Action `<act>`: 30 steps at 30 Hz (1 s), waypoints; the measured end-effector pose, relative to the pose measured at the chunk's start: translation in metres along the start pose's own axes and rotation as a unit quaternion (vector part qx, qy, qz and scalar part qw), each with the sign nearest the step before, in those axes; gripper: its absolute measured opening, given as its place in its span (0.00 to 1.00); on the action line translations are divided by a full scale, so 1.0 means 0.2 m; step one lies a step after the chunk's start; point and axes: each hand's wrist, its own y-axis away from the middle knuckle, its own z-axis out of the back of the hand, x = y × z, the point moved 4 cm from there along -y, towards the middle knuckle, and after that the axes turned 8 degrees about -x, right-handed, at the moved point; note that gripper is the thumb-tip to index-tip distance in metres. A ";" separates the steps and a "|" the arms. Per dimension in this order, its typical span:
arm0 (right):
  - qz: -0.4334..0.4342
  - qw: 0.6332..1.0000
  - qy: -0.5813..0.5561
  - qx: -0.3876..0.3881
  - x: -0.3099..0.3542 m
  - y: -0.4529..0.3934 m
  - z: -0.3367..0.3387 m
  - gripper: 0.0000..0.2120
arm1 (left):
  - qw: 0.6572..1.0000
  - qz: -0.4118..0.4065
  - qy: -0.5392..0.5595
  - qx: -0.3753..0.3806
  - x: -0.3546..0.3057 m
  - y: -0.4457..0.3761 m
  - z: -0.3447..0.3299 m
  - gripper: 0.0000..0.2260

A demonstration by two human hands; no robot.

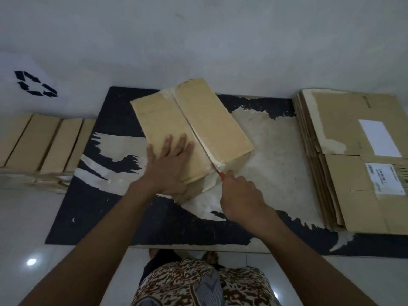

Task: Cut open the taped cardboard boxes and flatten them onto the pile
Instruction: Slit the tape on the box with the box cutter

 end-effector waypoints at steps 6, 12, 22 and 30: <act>0.019 0.999 0.029 -0.011 -0.01 0.02 0.00 0.15 | 0.992 0.045 0.080 -0.083 -0.02 -0.01 -0.08 0.51; 0.041 0.999 0.010 -0.021 -0.02 -0.04 -0.01 0.11 | 0.981 0.016 0.136 -0.140 0.02 0.00 -0.10 0.49; 0.171 0.974 -0.103 -0.108 -0.23 0.02 -0.08 0.12 | 0.974 -0.032 0.161 -0.159 0.09 0.06 -0.11 0.47; 0.206 0.955 0.057 -0.207 -0.15 0.00 -0.11 0.18 | 0.982 -0.023 0.150 -0.110 0.09 0.08 -0.10 0.44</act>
